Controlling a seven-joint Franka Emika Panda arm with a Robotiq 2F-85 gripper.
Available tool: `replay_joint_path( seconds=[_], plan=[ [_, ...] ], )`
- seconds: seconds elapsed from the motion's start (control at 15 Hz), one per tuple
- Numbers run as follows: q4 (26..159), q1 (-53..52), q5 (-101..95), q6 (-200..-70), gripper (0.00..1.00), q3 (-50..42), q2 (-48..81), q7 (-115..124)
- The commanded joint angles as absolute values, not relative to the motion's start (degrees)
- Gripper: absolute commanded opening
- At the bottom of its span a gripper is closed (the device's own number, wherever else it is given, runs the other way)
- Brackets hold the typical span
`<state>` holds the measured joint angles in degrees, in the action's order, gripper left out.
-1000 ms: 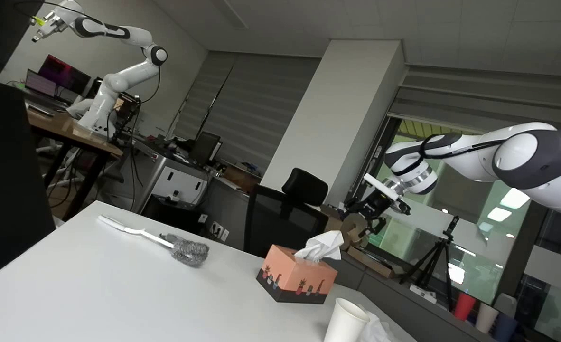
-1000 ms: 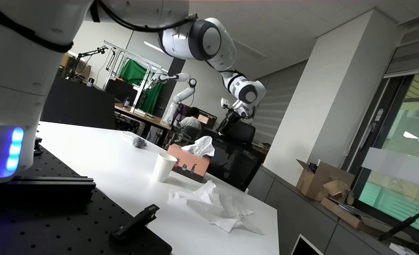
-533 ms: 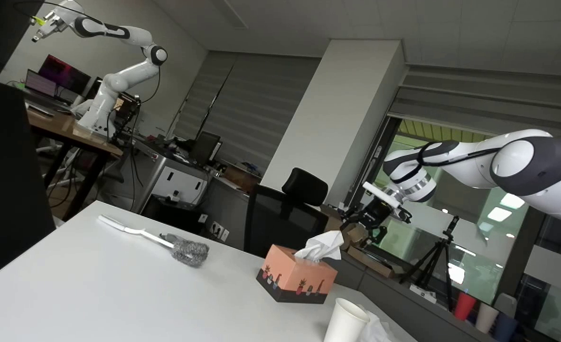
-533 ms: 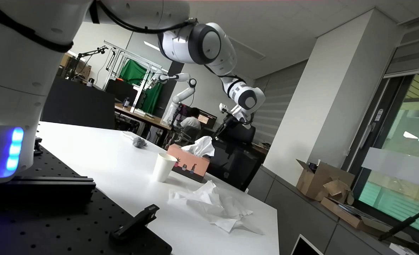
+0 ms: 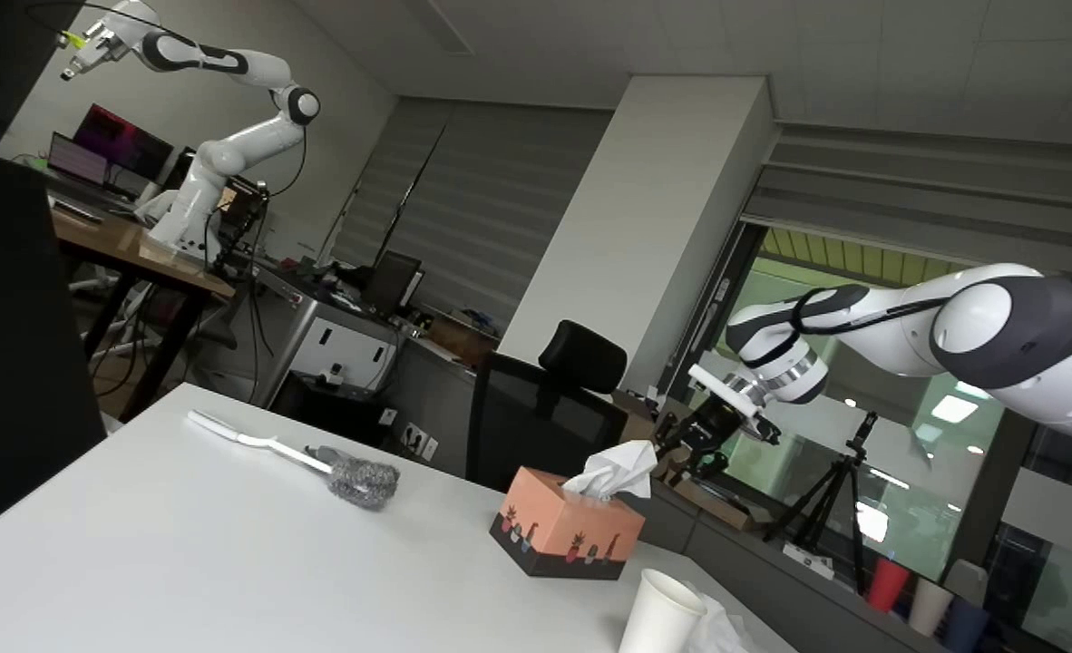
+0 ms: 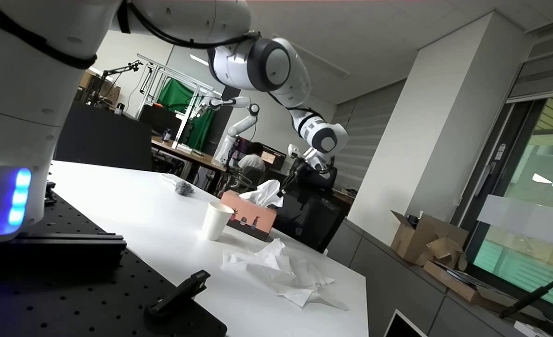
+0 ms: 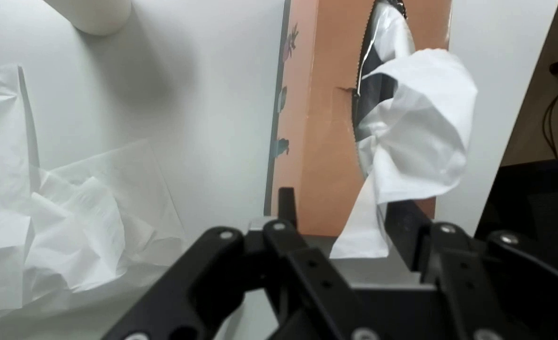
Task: Remove a tissue from the box and put it on the table
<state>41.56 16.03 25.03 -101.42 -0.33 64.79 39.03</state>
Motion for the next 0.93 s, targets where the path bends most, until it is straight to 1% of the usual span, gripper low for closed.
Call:
replay_joint_path(
  seconds=[0.0, 0.2, 0.27, 0.87],
  plan=[
    [40.3, 16.6, 25.7, -101.5, 0.25, 0.3, 65.5, 38.5],
    [40.3, 16.6, 25.7, -100.8, 0.04, 0.4, 65.6, 37.7],
    [40.3, 16.5, 25.5, -100.6, 0.01, 0.4, 65.5, 37.5],
    [38.6, 14.8, 25.3, -99.4, 0.0, 1.1, 64.1, 38.7]
  ],
)
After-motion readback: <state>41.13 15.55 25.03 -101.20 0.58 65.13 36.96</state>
